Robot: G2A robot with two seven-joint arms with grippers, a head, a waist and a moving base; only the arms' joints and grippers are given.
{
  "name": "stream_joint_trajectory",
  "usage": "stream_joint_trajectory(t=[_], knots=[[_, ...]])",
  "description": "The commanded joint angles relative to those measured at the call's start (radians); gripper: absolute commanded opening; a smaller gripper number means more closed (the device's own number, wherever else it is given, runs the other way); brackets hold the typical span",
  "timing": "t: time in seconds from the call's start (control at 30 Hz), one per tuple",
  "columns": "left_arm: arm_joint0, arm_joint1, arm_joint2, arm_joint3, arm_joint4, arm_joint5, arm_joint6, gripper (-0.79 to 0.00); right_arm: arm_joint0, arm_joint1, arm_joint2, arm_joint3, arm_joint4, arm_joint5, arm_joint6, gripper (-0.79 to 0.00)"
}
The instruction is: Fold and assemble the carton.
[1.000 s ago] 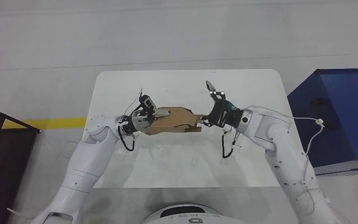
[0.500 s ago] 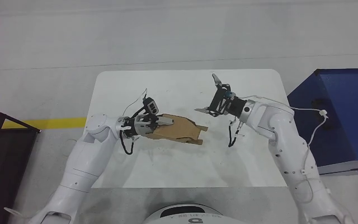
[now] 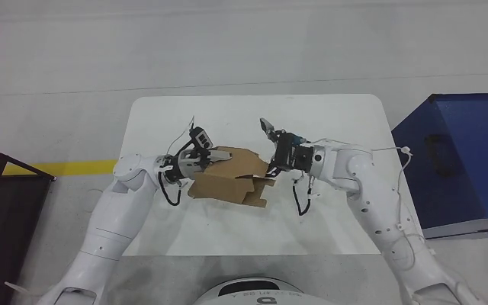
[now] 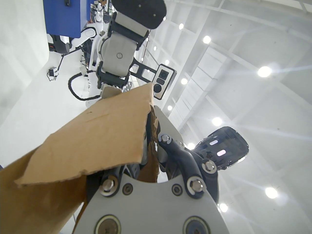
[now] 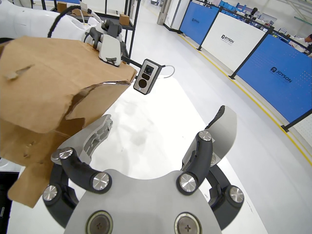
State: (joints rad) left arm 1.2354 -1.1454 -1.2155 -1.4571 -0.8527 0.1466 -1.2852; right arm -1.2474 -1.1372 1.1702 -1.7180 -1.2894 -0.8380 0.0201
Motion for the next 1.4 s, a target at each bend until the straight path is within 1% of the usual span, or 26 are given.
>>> stream_joint_trajectory(t=[0.0, 0.1, 0.27, 0.37, 0.47, 0.5, 0.73, 0.77, 0.8, 0.83, 0.87, 0.9, 1.0, 1.13, 1.27, 1.37], knots=[[0.001, 0.0, 0.004, -0.001, -0.001, -0.001, 0.0, -0.785, 0.001, 0.0, 0.008, 0.006, 0.012, 0.022, 0.009, 0.0], [0.001, 0.0, 0.008, 0.0, -0.006, -0.004, 0.003, -0.785, -0.002, 0.001, 0.007, -0.001, 0.019, 0.032, 0.026, 0.0], [0.001, -0.002, 0.0, 0.018, -0.045, -0.015, 0.04, -0.785, -0.02, 0.003, -0.009, -0.036, 0.045, 0.007, 0.026, 0.0], [0.004, -0.005, -0.004, 0.035, -0.089, -0.005, 0.07, -0.785, -0.033, 0.007, 0.021, -0.055, 0.046, 0.043, 0.022, 0.0], [0.004, -0.005, -0.004, 0.035, -0.089, -0.005, 0.07, -0.785, -0.065, 0.015, 0.096, -0.07, 0.049, 0.127, 0.043, 0.0], [0.004, -0.005, -0.004, 0.035, -0.089, -0.005, 0.07, -0.785, -0.069, 0.017, 0.106, -0.074, 0.041, 0.138, 0.051, 0.0], [0.004, -0.005, -0.004, 0.035, -0.089, -0.005, 0.07, -0.785, -0.069, 0.017, 0.106, -0.074, 0.041, 0.138, 0.051, 0.0], [0.01, -0.006, -0.004, 0.037, -0.103, -0.003, 0.086, -0.785, -0.069, 0.017, 0.106, -0.074, 0.041, 0.138, 0.051, 0.0], [0.019, -0.01, -0.002, 0.043, -0.156, 0.012, 0.105, -0.785, -0.069, 0.017, 0.106, -0.074, 0.041, 0.138, 0.051, 0.0], [0.024, -0.017, 0.0, 0.057, -0.236, 0.029, 0.116, -0.785, -0.08, 0.015, 0.118, -0.067, 0.077, 0.163, 0.022, 0.0], [0.027, -0.026, 0.006, 0.087, -0.339, 0.051, 0.139, -0.785, -0.099, 0.017, 0.152, -0.054, 0.103, 0.199, -0.007, 0.0], [0.025, -0.033, 0.018, 0.108, -0.4, 0.069, 0.152, -0.785, -0.119, 0.019, 0.178, -0.057, 0.111, 0.211, -0.029, 0.0], [0.008, -0.054, 0.063, 0.159, -0.529, 0.127, 0.165, -0.785, -0.184, 0.026, 0.242, -0.077, 0.131, 0.213, -0.098, 0.0], [-0.04, -0.09, 0.144, 0.233, -0.705, 0.23, 0.163, -0.785, -0.255, 0.038, 0.331, -0.128, 0.109, 0.194, -0.146, 0.0], [-0.101, -0.131, 0.239, 0.291, -0.811, 0.296, 0.181, -0.785, -0.318, 0.044, 0.391, -0.205, 0.102, 0.196, -0.171, 0.0], [-0.143, -0.158, 0.297, 0.338, -0.825, 0.3, 0.174, -0.785, -0.345, 0.045, 0.417, -0.245, 0.126, 0.211, -0.167, 0.0]])
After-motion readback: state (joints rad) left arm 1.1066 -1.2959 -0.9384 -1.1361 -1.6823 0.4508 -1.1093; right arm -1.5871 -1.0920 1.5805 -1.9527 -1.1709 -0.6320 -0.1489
